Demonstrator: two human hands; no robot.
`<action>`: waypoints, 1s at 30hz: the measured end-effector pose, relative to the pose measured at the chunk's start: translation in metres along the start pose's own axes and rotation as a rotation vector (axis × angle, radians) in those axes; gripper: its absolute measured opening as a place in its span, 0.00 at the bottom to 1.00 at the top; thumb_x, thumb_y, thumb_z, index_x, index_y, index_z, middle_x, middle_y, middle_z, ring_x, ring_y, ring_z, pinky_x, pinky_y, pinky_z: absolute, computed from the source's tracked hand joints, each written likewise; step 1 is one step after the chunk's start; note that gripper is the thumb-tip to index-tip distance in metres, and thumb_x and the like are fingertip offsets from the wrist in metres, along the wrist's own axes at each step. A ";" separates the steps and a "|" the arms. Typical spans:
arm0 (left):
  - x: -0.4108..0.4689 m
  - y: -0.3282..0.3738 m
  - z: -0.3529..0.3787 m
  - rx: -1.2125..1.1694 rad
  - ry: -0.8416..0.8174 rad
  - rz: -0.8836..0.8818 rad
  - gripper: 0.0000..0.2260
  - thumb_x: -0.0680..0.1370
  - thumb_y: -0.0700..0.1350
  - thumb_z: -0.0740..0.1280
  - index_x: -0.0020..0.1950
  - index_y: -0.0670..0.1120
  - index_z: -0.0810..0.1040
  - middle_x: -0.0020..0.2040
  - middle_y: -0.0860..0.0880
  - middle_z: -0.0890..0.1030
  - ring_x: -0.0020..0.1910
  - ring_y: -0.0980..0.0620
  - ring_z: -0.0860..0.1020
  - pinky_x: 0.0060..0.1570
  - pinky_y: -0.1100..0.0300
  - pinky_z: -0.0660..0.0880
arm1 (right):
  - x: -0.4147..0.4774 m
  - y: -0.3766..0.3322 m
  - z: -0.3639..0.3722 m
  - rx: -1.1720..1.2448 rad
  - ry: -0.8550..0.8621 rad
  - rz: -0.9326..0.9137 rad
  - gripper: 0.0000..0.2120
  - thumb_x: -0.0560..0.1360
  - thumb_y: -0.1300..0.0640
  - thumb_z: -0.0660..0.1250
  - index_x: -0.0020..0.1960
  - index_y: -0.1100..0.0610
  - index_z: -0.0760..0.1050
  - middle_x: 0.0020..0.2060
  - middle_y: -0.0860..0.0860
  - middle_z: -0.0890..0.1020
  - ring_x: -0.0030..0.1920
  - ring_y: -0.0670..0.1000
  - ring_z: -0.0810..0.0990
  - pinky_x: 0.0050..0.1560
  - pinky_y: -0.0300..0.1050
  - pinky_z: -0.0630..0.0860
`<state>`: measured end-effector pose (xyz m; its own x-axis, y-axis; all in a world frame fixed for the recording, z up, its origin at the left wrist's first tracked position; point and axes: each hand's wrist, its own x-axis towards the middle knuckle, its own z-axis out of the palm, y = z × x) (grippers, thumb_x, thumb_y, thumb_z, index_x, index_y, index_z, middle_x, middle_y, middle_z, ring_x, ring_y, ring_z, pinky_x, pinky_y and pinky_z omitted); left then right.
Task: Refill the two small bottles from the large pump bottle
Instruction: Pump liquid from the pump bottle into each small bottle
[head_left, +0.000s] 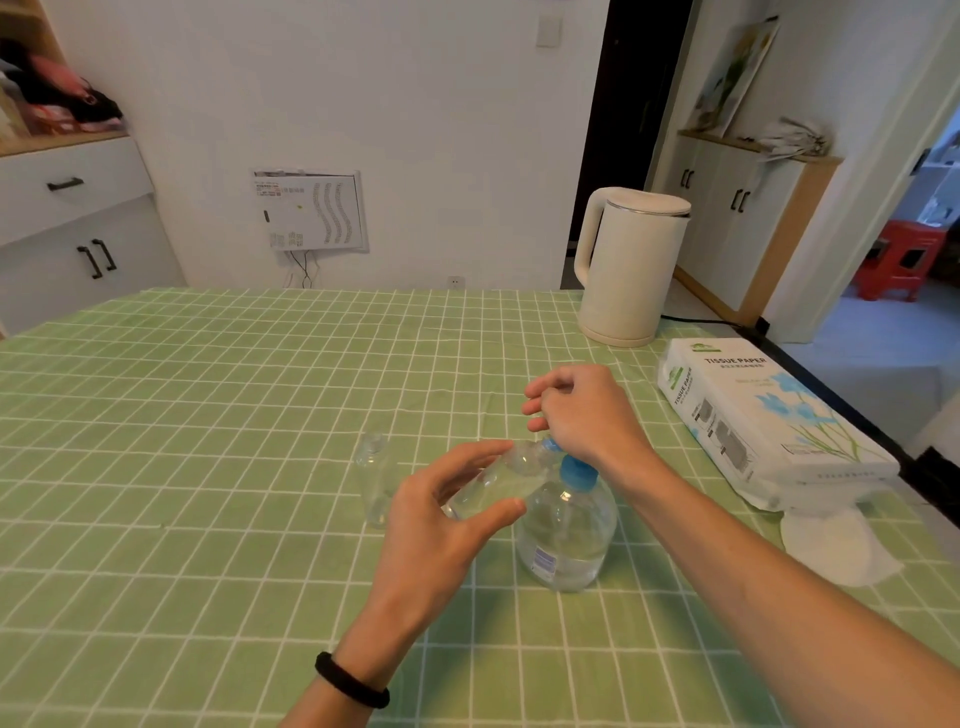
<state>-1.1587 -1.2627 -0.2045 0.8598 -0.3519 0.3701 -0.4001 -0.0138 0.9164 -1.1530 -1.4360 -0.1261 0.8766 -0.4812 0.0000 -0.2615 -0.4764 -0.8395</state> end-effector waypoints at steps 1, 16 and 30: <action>0.000 -0.001 0.000 0.002 0.000 -0.001 0.21 0.71 0.41 0.81 0.62 0.57 0.85 0.58 0.61 0.87 0.61 0.59 0.84 0.65 0.67 0.76 | 0.000 0.002 0.001 0.006 -0.002 0.009 0.14 0.79 0.64 0.60 0.45 0.50 0.81 0.41 0.47 0.88 0.42 0.47 0.88 0.49 0.47 0.84; 0.001 0.006 0.000 0.006 -0.002 0.007 0.21 0.72 0.40 0.81 0.62 0.56 0.85 0.58 0.61 0.87 0.61 0.60 0.84 0.64 0.68 0.76 | 0.003 -0.003 -0.002 -0.015 -0.025 -0.009 0.10 0.80 0.59 0.62 0.48 0.48 0.81 0.42 0.47 0.88 0.43 0.48 0.88 0.51 0.51 0.84; 0.000 -0.003 0.002 0.000 -0.003 -0.016 0.22 0.71 0.38 0.81 0.61 0.56 0.85 0.58 0.61 0.87 0.60 0.60 0.84 0.65 0.67 0.76 | 0.004 0.009 0.005 0.040 0.002 0.017 0.15 0.79 0.65 0.59 0.48 0.52 0.82 0.42 0.47 0.87 0.42 0.46 0.88 0.43 0.40 0.80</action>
<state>-1.1583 -1.2640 -0.2077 0.8650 -0.3543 0.3552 -0.3864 -0.0189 0.9221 -1.1501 -1.4386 -0.1361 0.8716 -0.4900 -0.0134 -0.2596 -0.4383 -0.8606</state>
